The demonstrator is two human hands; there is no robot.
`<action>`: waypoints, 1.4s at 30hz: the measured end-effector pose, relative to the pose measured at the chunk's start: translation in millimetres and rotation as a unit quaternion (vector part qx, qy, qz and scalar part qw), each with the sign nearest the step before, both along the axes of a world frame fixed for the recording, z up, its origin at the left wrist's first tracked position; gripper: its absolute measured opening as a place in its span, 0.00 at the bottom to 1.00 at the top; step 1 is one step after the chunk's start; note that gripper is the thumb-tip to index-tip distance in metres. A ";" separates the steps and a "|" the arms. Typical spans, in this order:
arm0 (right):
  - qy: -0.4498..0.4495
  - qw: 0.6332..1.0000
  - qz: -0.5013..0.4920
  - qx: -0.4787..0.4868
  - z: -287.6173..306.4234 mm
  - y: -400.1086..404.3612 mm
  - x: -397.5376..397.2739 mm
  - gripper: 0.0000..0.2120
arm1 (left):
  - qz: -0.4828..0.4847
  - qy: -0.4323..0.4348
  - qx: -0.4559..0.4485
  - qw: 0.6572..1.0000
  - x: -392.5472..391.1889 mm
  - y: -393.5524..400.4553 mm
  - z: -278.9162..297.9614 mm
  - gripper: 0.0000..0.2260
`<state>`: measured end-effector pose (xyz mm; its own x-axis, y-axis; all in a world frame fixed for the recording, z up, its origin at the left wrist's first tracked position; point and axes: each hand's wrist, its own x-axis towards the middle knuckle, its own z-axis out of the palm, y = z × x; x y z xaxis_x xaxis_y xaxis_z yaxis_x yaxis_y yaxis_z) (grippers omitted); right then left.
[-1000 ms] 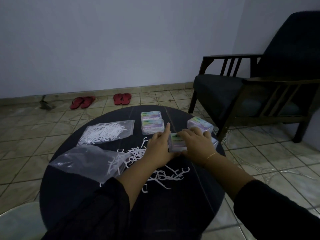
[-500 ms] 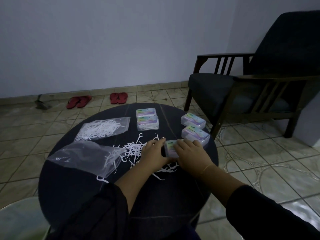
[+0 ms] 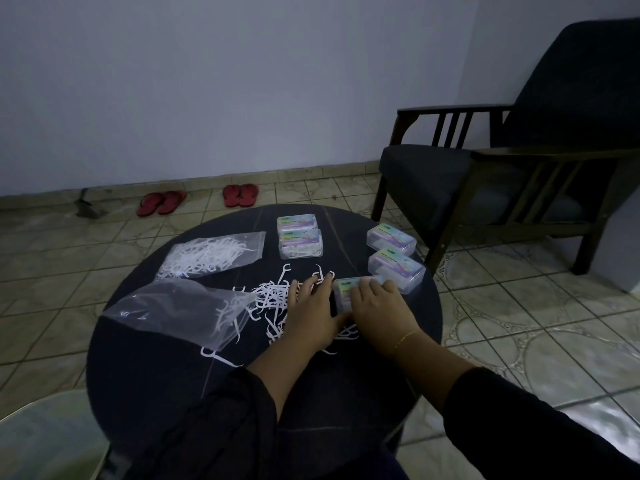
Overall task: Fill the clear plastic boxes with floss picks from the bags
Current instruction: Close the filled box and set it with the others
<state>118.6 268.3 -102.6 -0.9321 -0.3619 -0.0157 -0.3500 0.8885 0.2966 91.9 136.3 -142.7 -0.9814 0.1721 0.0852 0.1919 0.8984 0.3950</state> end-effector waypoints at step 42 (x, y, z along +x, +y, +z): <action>-0.023 0.948 -0.077 -0.308 -32.1 -10.4 49.5 0.19 | 0.012 0.156 0.159 0.975 78.7 -67.9 -13.5 0.24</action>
<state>168.1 257.9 -134.7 -0.9782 -0.1742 0.1131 -0.2012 0.9298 -0.3081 170.6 68.4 -156.2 -0.9024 0.0659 0.4259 0.3279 0.7463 0.5792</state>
